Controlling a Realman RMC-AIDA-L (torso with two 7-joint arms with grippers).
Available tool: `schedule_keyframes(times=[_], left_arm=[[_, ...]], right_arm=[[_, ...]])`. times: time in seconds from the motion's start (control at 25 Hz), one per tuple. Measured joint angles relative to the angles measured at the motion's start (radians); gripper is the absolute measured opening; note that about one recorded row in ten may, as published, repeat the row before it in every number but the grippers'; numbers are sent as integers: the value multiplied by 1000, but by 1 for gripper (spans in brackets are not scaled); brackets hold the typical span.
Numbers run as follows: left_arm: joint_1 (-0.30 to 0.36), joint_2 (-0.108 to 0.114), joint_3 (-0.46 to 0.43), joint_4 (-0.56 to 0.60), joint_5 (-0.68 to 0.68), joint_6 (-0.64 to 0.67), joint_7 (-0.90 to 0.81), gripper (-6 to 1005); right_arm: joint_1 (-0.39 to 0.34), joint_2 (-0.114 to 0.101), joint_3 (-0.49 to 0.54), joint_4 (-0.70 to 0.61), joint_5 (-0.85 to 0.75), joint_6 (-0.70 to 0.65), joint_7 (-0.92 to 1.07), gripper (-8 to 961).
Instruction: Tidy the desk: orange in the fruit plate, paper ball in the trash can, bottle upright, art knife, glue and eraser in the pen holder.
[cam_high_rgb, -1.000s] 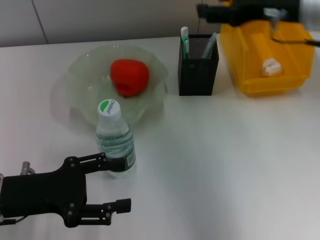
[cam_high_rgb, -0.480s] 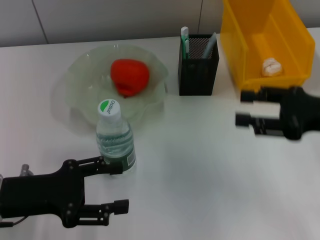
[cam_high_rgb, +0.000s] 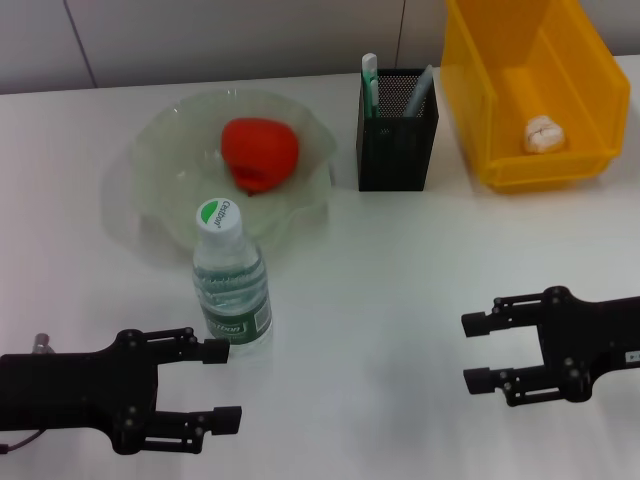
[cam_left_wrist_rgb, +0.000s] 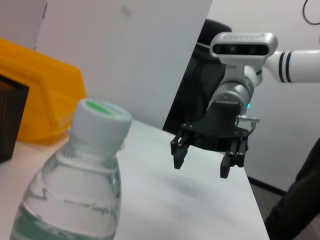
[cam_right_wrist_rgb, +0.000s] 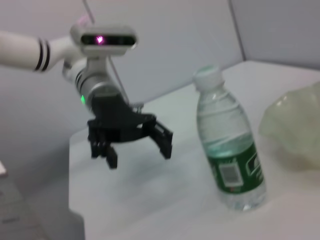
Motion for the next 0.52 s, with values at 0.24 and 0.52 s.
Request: schedule_keyframes(times=[0.24,0.52], left_arm=[[-27,12,-1,2,22,-2,-17,815],[-41,15,-2,8,23,-14,-24,815]], right_arm=[[3,3,3,11,-10,8,-19,676],[7,6,4,12,-9,29,-19,676]])
